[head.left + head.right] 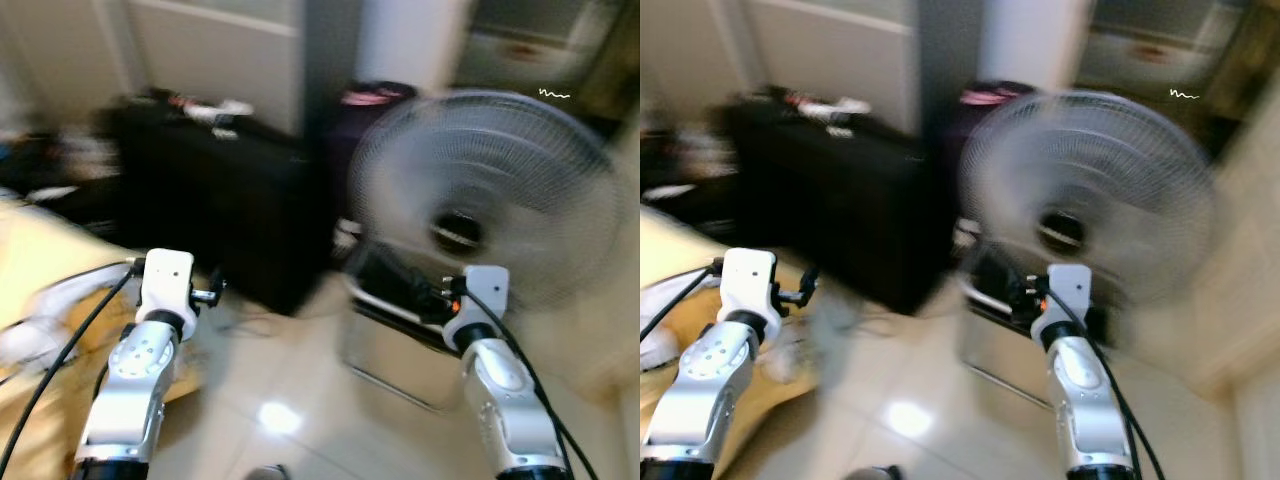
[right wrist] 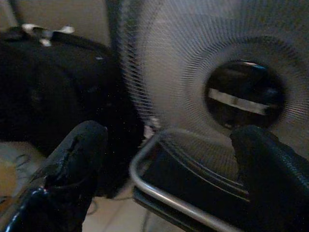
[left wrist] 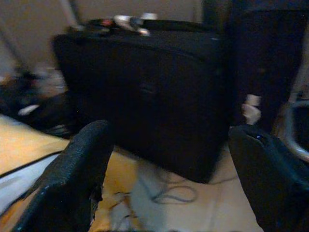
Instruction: Clean up the room
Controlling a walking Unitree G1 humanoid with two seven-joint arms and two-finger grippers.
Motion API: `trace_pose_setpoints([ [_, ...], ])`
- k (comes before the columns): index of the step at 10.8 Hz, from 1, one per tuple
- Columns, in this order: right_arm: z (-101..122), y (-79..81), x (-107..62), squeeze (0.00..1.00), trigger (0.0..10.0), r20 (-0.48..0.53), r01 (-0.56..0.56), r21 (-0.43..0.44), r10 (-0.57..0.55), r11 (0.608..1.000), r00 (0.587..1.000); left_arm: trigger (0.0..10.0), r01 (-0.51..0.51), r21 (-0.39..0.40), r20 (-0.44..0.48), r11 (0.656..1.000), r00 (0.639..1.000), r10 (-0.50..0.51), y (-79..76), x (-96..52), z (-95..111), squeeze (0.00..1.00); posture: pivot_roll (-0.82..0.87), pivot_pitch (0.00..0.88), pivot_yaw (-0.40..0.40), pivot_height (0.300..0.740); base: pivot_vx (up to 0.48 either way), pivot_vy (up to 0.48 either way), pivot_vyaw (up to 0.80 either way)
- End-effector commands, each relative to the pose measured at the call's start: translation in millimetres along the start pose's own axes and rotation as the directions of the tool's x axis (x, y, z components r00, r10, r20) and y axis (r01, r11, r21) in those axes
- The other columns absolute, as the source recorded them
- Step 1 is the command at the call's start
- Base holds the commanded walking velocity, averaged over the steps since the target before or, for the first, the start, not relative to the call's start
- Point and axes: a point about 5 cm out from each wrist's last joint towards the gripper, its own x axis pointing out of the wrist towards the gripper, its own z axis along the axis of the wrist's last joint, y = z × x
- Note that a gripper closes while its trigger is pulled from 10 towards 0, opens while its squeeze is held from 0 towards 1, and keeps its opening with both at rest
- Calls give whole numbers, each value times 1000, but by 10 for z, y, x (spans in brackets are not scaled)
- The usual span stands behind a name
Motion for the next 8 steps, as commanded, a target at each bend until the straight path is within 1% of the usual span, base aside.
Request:
trace_pose_setpoints([
  [1, 56, -54, -10, 1000, 10000, 24, 16, 9, -16, 1000, 1000, 10000, 25, -4, 15, 1000, 1000, -25, -51, -5, 22, 0, -36, 0, -23, 740, 0, 0, 800],
  [2, 64, -49, -14, 1000, 10000, 37, 8, 14, -9, 1000, 999, 10000, 30, 1, 18, 1000, 999, -30, -57, -6, 22, 0, -32, 0, -26, 740, 0, 0, 800],
  [3, 106, -28, -20, 1000, 10000, 75, 2, 24, -4, 1000, 997, 10000, 30, 12, 19, 999, 999, -30, -65, -6, 20, 0, -30, 0, -27, 740, 0, 0, 0],
  [4, 159, -1, -19, 1000, 10000, 100, -12, -12, 13, 1000, 995, 10000, 21, 22, 10, 1000, 1000, -22, -62, -3, 10, 0, -33, 0, -26, 740, 0, 0, 0],
  [5, 161, 53, -21, 0, 10000, 107, -57, -15, 58, 998, 993, 10000, 19, 15, 8, 1000, 1000, -19, -60, -4, 1, 0, -37, 0, -25, 740, 0, 0, 0],
  [6, 129, 93, -31, 0, 10000, 112, -84, -16, 85, 996, 990, 10000, 27, 17, 14, 999, 1000, -27, -71, -6, 6, 0, -37, 0, -27, 740, 0, 0, 0],
  [7, 69, 81, -39, 0, 10000, 70, -59, -35, 62, 998, 996, 10000, 33, 21, 18, 999, 999, -34, -84, -7, 13, 0, -34, 0, -29, 740, 0, 0, 0],
  [8, 28, 80, -50, 0, 10000, 42, -71, -13, 71, 997, 997, 10000, 38, 24, 19, 999, 999, -39, -100, -5, 15, 0, -31, 0, -32, 740, 0, 0, 0],
])
